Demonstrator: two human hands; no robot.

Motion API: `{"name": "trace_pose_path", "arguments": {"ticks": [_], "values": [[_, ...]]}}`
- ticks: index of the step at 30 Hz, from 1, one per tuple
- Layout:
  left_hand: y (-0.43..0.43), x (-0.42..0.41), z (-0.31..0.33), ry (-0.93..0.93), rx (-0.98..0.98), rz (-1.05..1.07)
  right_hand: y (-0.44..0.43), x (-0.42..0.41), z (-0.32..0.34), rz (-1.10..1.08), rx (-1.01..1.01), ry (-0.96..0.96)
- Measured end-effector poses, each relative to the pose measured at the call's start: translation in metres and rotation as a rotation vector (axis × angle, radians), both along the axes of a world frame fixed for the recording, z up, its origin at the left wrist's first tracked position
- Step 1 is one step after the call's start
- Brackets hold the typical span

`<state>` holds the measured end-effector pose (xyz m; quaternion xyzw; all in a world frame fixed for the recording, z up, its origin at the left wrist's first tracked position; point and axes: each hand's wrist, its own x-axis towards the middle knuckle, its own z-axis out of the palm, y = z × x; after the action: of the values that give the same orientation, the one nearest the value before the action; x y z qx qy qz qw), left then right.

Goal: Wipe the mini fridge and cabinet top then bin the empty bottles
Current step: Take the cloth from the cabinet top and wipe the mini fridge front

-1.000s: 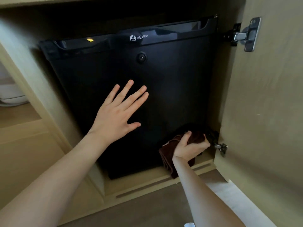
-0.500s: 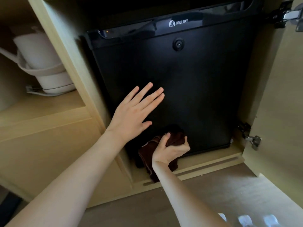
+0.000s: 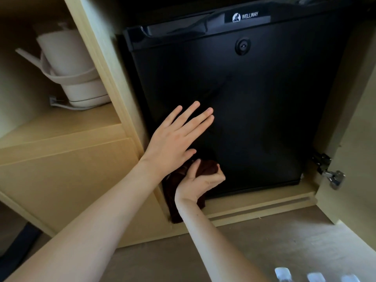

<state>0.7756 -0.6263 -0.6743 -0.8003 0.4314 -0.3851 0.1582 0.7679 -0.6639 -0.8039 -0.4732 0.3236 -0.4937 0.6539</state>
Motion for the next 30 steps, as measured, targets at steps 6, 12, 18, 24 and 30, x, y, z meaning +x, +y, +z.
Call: {"name": "trace_pose_path", "arguments": {"ticks": [6,12,18,24,30], "values": [[0.0,0.002,0.0,0.013,-0.003,0.006,-0.05,-0.007,0.048,-0.12,-0.1,-0.094],[-0.002,0.002,0.0,0.021,-0.017,0.015,-0.1,-0.015,0.053,-0.159,-0.266,-0.06],[-0.003,0.001,-0.003,0.019,-0.028,0.007,-0.137,-0.023,0.058,-0.149,-0.228,-0.076],[-0.004,0.003,-0.007,0.02,-0.06,-0.051,-0.142,-0.041,0.049,0.026,-0.21,-0.127],[-0.017,-0.004,-0.016,0.018,-0.232,-0.138,-0.139,-0.063,0.042,0.147,-0.285,-0.147]]}}
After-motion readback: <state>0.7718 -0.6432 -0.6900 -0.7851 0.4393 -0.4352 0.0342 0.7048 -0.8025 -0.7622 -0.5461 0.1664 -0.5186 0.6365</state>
